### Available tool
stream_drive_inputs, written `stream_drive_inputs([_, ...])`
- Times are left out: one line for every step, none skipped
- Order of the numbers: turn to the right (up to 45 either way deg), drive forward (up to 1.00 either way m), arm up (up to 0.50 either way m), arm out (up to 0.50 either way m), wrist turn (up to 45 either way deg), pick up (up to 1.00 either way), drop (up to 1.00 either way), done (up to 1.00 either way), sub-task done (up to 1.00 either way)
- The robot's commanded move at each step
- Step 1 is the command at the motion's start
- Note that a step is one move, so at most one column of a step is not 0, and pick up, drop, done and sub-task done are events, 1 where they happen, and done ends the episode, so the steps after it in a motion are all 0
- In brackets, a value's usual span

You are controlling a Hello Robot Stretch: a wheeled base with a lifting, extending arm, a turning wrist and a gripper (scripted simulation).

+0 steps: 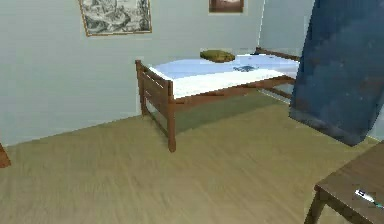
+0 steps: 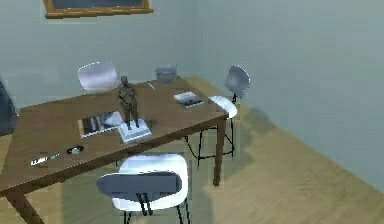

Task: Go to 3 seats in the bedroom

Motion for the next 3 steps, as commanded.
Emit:
stream_drive_inputs([0.0, 1.0, 0.0, 0.0, 0.0, 0.0, 0.0, 0.0, 0.0])
stream_drive_inputs([9.0, 0.0, 0.0, 0.0, 0.0, 0.0, 0.0, 0.0, 0.0])
stream_drive_inputs([3.0, 0.0, 0.0, 0.0, 0.0, 0.0, 0.0, 0.0, 0.0])
